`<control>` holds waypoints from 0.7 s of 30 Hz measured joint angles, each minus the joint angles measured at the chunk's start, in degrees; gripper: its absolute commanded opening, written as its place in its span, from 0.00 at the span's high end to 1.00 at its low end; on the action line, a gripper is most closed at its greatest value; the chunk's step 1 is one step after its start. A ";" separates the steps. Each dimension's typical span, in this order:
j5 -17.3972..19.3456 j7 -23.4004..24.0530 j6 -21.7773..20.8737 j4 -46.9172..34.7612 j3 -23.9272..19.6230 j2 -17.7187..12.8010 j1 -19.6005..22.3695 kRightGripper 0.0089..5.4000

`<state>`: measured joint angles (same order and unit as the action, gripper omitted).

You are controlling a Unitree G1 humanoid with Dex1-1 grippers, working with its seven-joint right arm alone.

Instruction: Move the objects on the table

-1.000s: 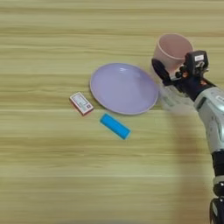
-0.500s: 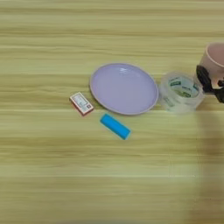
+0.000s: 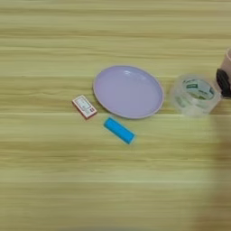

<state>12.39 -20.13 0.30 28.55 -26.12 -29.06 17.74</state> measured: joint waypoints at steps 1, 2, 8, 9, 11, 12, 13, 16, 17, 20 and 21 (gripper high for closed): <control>0.04 0.04 -0.55 0.61 -0.14 -0.13 0.10 0.22; 0.08 0.10 -0.82 0.83 -0.19 -0.16 0.10 0.22; 0.56 0.29 0.11 -0.39 -0.34 -0.19 -0.34 0.22; 0.62 0.30 0.38 -0.70 -0.40 -0.19 -0.40 0.22; 1.13 0.32 0.77 -1.76 -1.08 -0.28 -0.80 0.22; 1.18 0.33 0.80 -1.88 -1.25 -0.42 -0.84 0.22; 1.53 0.44 1.52 -2.89 -2.06 -0.83 -1.07 0.22; 2.38 0.88 1.93 -4.73 -3.55 -1.93 -1.31 0.22; 2.52 0.92 2.26 -5.85 -3.84 -2.20 -1.35 0.22; 2.81 0.88 3.07 -7.14 -4.28 -2.55 -1.35 0.22; 2.84 0.86 3.18 -7.04 -4.43 -2.63 -1.35 0.22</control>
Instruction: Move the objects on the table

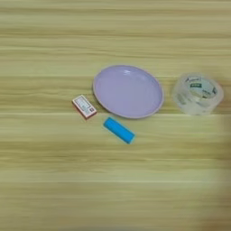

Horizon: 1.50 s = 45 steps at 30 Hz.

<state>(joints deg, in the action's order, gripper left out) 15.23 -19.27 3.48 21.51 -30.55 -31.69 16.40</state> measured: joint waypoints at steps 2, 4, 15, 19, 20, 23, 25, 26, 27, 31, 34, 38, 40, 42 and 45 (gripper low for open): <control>0.15 -0.10 0.29 1.08 -0.10 -0.07 0.12 0.22; 0.14 -0.16 0.35 3.51 0.05 -0.06 0.20 0.22; -1.51 -0.75 -3.48 17.48 2.62 0.22 2.49 0.23; -1.69 -1.17 -5.49 21.32 3.25 0.24 3.59 0.23; -1.69 -1.18 -6.49 22.46 3.30 0.24 3.93 0.23; -1.70 -1.15 -7.80 24.95 3.48 0.21 5.06 0.23; -1.70 -1.15 -8.06 25.59 3.60 0.21 5.26 0.23; -1.70 -1.16 -8.35 25.82 3.73 0.21 5.32 0.23; -1.71 -1.17 -8.71 26.02 3.90 0.22 5.38 0.23; -1.71 -1.22 -9.19 26.76 4.60 0.23 5.87 0.23; -1.71 -1.21 -9.92 28.31 4.87 0.23 6.59 0.23; -1.71 -1.21 -10.53 29.07 5.16 0.23 6.93 0.23; -1.70 -1.20 -10.87 29.88 5.20 0.19 7.31 0.23; -1.70 -1.14 -11.58 30.64 5.13 0.08 7.52 0.23; -1.74 -1.08 -11.68 31.78 5.10 -0.24 7.71 0.23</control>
